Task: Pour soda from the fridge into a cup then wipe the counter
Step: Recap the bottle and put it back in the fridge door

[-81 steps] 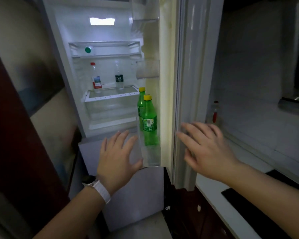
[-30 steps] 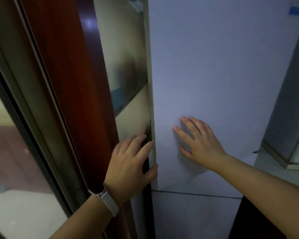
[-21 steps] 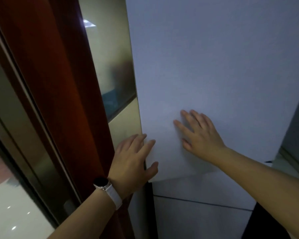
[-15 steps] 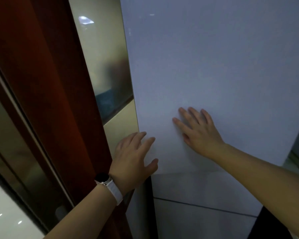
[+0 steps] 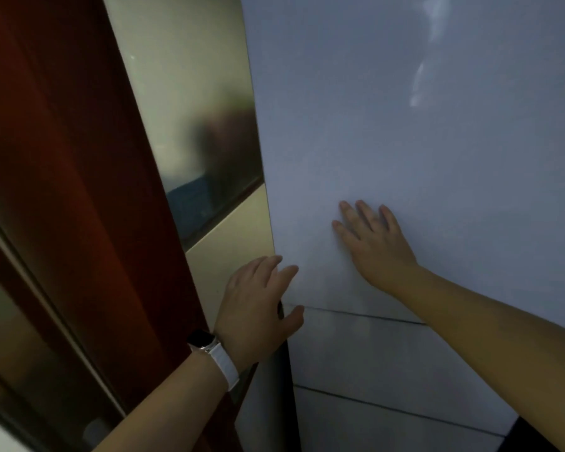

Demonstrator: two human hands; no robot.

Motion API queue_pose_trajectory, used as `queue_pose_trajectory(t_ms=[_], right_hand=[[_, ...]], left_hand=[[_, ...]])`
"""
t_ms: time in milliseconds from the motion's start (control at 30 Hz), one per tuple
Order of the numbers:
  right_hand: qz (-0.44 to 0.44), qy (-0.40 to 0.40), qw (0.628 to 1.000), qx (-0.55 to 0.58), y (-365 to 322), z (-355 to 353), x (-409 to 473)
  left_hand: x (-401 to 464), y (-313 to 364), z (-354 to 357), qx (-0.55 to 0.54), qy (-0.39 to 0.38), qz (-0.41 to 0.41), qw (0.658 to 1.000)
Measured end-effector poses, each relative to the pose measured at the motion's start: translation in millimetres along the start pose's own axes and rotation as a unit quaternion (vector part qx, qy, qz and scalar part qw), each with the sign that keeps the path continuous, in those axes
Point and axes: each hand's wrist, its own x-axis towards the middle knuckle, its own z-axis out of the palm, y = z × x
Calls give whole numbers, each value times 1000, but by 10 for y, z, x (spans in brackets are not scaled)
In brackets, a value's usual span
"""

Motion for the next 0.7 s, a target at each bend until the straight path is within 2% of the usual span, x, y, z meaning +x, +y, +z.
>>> queue_pose_trajectory(t_ms=[300,600,700], right_hand=[[-2,-27,1000,4,24,17,18],[61,-142,986,67,-140,-458,-174],[94,-138,981,103,-261,-724,-285]], left_hand=[[41,-37,13,0,20,5,1000],[-94,-40,-101,-5,15,17,1000],[-143,-19,-154,-14,26,24,999]])
